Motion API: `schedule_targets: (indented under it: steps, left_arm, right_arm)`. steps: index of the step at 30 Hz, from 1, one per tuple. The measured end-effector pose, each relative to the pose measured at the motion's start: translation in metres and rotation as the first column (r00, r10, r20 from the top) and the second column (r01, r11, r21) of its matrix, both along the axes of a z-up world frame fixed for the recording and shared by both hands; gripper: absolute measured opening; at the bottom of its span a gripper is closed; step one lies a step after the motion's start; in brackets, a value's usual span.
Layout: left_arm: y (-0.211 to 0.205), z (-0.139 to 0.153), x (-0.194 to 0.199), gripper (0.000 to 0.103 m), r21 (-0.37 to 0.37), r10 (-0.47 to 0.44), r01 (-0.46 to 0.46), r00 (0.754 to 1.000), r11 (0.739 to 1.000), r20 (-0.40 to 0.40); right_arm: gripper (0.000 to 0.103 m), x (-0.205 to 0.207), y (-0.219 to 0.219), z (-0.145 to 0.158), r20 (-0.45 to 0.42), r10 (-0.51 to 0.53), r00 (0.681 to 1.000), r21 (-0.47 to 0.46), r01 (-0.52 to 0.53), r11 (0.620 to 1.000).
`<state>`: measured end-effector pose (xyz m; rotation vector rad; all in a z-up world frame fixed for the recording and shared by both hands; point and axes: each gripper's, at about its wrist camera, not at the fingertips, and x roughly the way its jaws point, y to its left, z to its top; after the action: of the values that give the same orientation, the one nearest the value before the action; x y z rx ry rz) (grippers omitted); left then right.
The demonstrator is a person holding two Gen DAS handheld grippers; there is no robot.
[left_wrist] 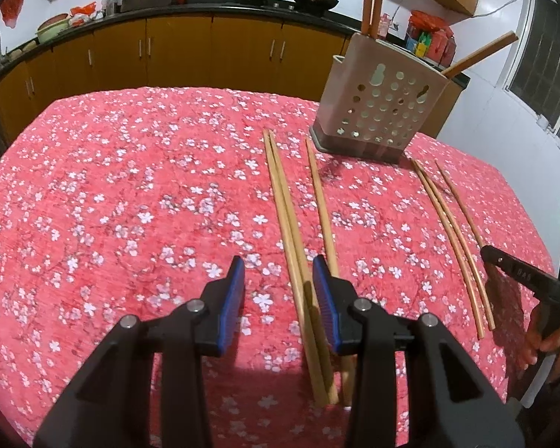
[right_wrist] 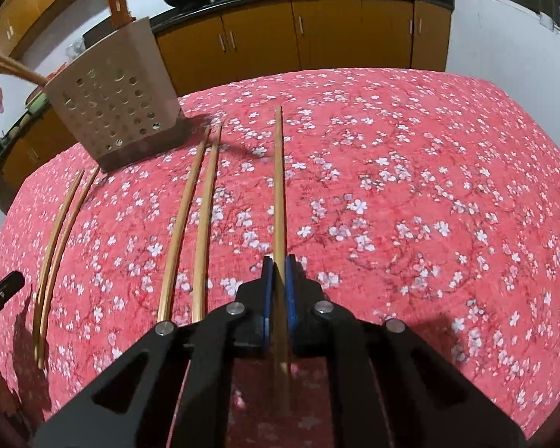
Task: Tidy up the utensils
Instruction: 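Close the left tool on a wooden chopstick while the right tool holds its own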
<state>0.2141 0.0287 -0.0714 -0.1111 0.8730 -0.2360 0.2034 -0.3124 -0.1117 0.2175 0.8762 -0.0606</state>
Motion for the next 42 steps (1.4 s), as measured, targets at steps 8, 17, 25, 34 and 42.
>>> schedule_targets:
  steps: [8,17,25,34,42]
  left_arm:
    - [-0.013,-0.008,-0.002,0.028,0.035,-0.03,0.031,0.999,0.999,-0.031]
    - [-0.014,-0.015,0.002,0.019,0.088,-0.017,0.02,0.999,0.996,-0.04]
    - [-0.026,-0.017,0.002,0.017,0.149,-0.027,0.032,0.999,0.988,-0.032]
    - [-0.001,-0.017,0.016,0.008,0.111,0.051,-0.048,0.998,0.993,-0.026]
    - [0.003,-0.016,-0.008,0.01,0.06,-0.013,0.014,1.0,0.998,-0.023]
  right_arm:
    - [0.008,-0.001,0.003,0.001,0.002,0.009,1.0,-0.019,-0.009,1.0]
    - [0.008,-0.001,0.005,0.001,0.004,0.018,1.0,-0.036,-0.018,0.999]
    - [0.008,-0.004,0.009,0.003,0.005,0.031,1.0,-0.045,-0.03,0.999]
    - [0.007,-0.006,0.002,0.003,0.03,0.014,0.999,-0.017,-0.014,1.0]
    - [0.008,-0.023,0.003,0.003,0.03,0.025,0.999,-0.005,-0.025,1.0]
